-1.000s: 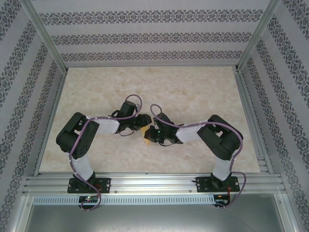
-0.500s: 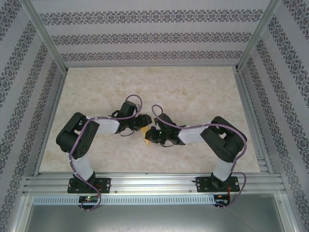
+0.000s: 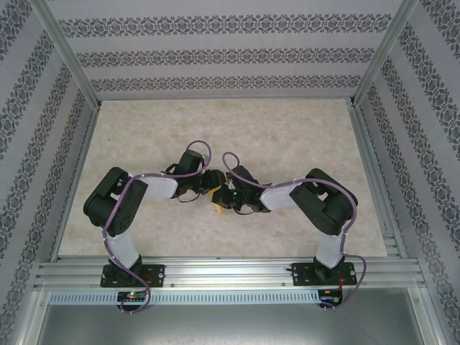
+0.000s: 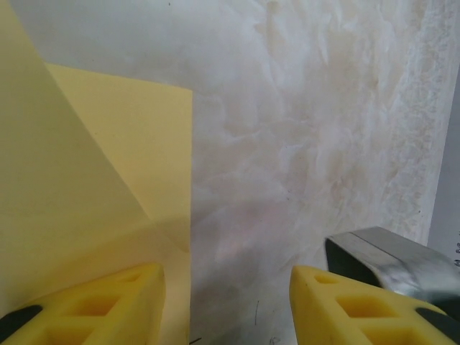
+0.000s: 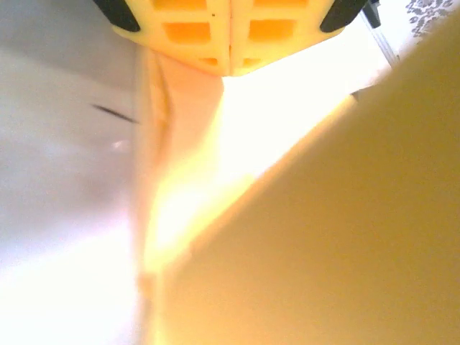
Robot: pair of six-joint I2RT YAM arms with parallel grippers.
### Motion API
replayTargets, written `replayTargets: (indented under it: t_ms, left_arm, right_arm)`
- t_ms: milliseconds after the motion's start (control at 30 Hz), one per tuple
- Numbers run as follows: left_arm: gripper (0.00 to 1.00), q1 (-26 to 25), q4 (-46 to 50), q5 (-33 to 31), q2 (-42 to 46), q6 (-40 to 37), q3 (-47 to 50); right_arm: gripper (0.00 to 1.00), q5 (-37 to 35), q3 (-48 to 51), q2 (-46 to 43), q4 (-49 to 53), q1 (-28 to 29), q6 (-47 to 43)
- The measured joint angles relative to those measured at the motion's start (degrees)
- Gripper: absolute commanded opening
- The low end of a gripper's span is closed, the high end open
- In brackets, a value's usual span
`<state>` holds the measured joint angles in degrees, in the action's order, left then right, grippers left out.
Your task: Fold a paper plane with a square sheet of paper (pick it up from the middle)
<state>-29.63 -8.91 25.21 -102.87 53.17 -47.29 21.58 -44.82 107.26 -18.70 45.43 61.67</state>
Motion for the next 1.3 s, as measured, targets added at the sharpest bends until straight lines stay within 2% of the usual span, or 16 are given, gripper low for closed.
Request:
replayTargets:
  t_ms: [233, 400, 600, 733, 900, 1300]
  left_arm:
    - [0.6, -0.07, 3.02, 1.01, 1.75, -0.92, -0.04]
    - [0.63, -0.04, 6.73, 0.42, 7.43, -3.02, -0.04]
    - [0.48, -0.04, 7.19, -0.02, 14.99, -5.01, 1.09]
    - [0.4, -0.04, 6.86, -0.02, 15.69, -5.9, 4.52]
    - [0.37, -0.07, 5.33, 0.22, 13.07, -5.99, 7.3]
    - [0.34, -0.07, -0.92, -0.02, 4.02, -5.99, 6.08]
  right_arm:
    - [0.0, 1.46, 5.09, -1.79, -5.01, -0.83, -0.39]
    - [0.0, 4.96, 6.03, -2.54, -4.26, -2.36, -3.15]
    - [0.0, 8.92, 5.6, -2.47, -2.23, -4.02, -5.9]
    - [0.0, 10.21, 4.87, -2.16, -0.87, -4.61, -6.69]
    - [0.0, 11.06, 4.39, -1.92, -0.02, -4.72, -7.48]
    - [0.0, 11.56, 4.31, -1.77, 0.24, -4.72, -8.0]
